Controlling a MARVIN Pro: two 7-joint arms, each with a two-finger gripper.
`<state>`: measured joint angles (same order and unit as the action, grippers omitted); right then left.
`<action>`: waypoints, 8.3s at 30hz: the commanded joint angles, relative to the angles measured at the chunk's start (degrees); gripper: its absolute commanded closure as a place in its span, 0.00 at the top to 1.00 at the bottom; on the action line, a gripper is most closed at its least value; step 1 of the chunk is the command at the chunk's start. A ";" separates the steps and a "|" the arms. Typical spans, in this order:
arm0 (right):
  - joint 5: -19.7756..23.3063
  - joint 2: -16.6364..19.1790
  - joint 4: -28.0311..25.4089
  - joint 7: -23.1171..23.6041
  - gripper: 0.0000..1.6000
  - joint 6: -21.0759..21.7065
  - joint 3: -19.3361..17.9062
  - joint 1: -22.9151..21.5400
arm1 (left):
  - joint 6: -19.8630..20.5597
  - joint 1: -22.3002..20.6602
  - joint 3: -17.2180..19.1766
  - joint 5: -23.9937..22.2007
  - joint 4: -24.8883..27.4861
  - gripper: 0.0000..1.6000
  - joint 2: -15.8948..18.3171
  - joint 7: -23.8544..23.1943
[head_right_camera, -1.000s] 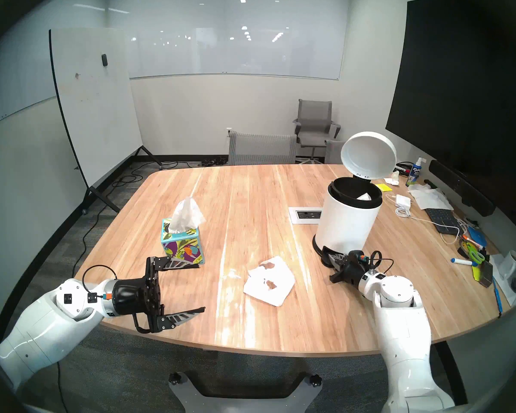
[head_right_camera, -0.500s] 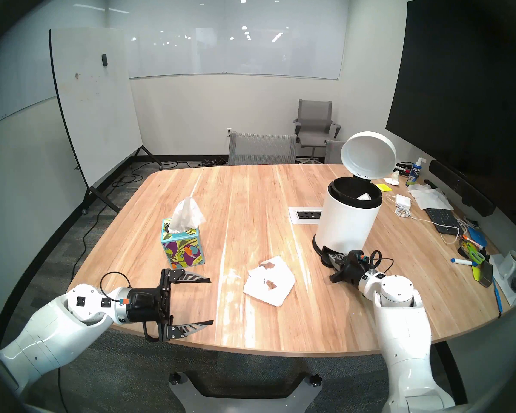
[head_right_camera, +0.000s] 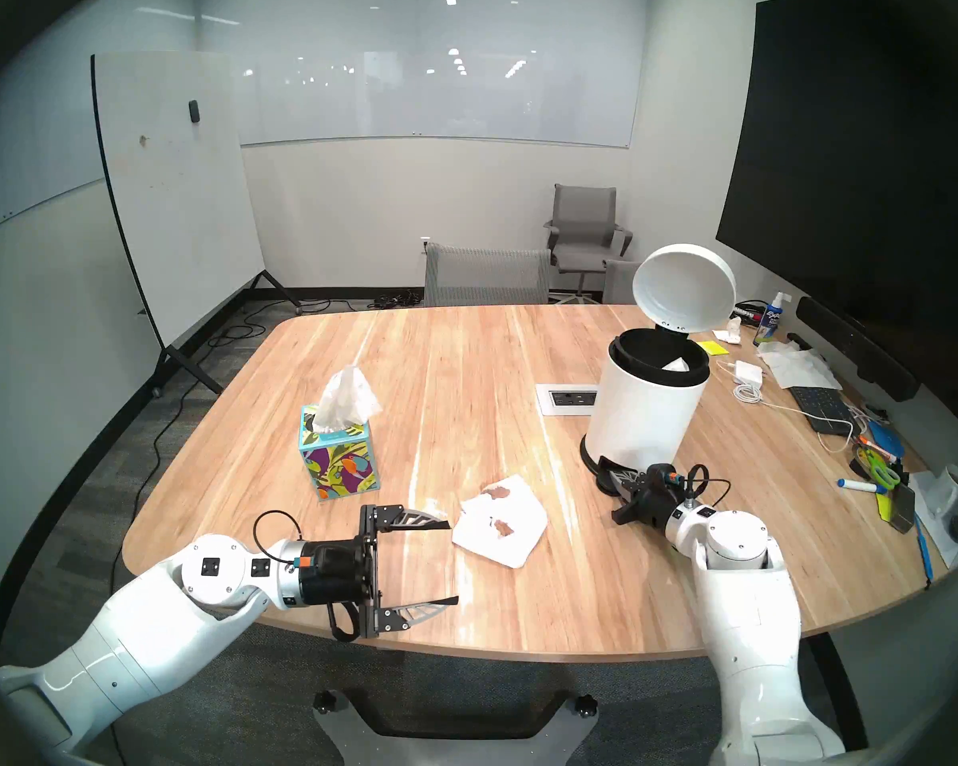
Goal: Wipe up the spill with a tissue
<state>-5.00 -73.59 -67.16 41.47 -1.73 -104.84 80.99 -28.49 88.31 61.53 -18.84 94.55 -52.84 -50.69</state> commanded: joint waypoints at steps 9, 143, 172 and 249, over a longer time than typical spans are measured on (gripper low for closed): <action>-1.92 -0.15 4.34 -0.57 0.00 2.75 1.28 3.04 | 7.16 -8.74 3.04 0.43 0.98 1.00 -5.22 5.12; -1.08 0.78 4.89 -1.68 0.00 3.62 2.90 2.81 | 27.23 -18.41 -9.44 19.20 -26.65 0.00 -23.94 23.14; -0.58 0.95 4.82 -1.86 0.00 3.44 3.13 2.92 | 22.77 -18.68 -10.16 20.85 -27.86 0.00 -23.16 22.99; 0.26 1.34 4.75 -2.33 0.00 3.23 3.74 3.06 | 14.00 -1.07 -0.01 6.23 16.56 0.00 -13.15 27.59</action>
<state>-2.81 -72.15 -66.69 39.43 -1.35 -102.42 80.80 -17.15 90.46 63.79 -13.40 108.50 -61.74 -24.33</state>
